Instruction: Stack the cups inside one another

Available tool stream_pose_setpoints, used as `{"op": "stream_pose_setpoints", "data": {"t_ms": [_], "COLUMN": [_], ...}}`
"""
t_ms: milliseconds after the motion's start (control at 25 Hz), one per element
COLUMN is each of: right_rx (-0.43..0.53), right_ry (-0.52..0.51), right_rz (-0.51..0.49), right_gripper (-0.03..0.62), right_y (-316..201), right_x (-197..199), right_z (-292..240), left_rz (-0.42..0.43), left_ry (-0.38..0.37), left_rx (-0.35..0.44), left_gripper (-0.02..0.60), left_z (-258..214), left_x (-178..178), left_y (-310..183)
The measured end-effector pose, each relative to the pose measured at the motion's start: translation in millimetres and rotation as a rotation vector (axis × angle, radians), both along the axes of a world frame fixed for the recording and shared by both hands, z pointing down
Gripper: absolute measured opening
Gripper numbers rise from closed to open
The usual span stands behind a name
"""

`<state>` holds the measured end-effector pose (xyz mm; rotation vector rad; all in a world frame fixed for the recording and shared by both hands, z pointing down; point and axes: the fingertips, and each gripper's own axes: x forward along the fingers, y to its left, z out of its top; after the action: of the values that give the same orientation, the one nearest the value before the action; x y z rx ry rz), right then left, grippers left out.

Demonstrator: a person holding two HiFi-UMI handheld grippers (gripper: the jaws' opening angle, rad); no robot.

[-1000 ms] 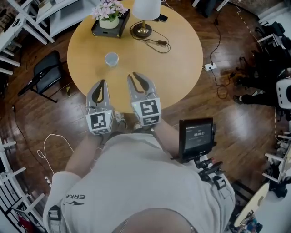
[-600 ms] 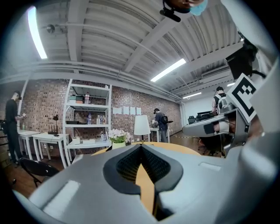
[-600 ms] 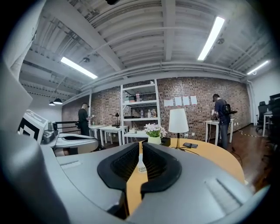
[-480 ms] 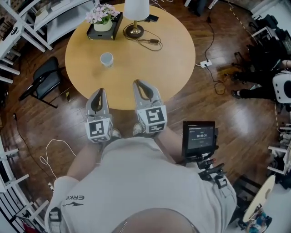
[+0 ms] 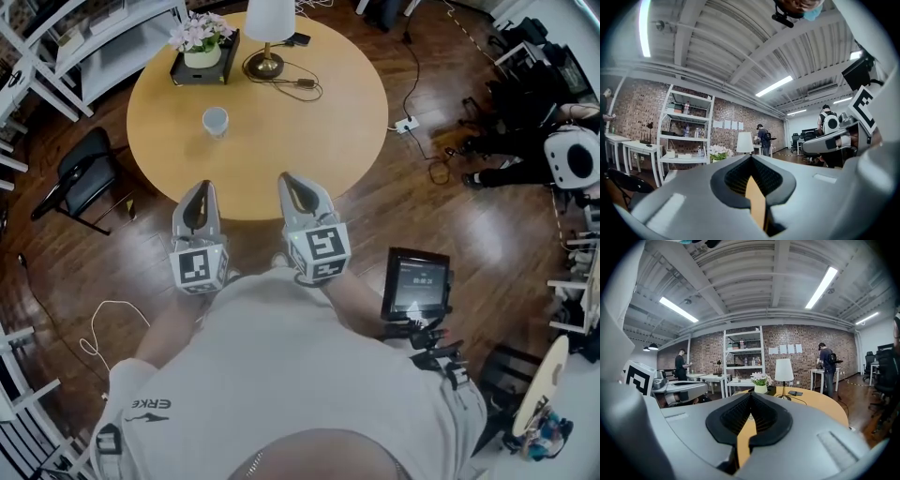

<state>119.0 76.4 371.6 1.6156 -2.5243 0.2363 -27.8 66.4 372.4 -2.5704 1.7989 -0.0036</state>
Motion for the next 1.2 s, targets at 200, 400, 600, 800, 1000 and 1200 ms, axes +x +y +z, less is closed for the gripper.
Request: {"op": "stream_pose_setpoints", "data": {"t_ms": [200,400,600,800,1000,1200], "right_rx": [-0.006,-0.003,-0.005,-0.009,-0.005,-0.001], "right_ry": [-0.015,-0.026,-0.026,-0.020,-0.014,-0.012], "right_rz": [0.008,-0.007,-0.018,-0.029,-0.035,-0.045], "right_gripper": [0.013,0.012,0.013,0.012,0.012,0.012], "right_y": [8.2,12.3,14.8,15.9,14.4,10.6], "right_x": [1.6,-4.7,-7.3,-9.2,-10.3,-8.8], "right_z": [0.1,-1.4,0.3,0.9,-0.1,-3.2], "left_rz": [0.016,0.018,0.010,0.006,0.011,0.011], "left_ry": [0.012,0.015,0.017,0.017,0.012,0.007], "left_rx": [0.000,-0.006,-0.018,-0.023,-0.019,-0.015], "left_gripper": [0.002,0.002,0.002,0.002,0.002,0.002], "left_z": [0.3,2.0,6.0,7.8,6.9,3.9], "left_x": [0.9,-1.4,-5.0,-6.7,-5.8,-2.1], "left_y": [4.1,7.5,10.6,11.5,11.2,8.4]}}
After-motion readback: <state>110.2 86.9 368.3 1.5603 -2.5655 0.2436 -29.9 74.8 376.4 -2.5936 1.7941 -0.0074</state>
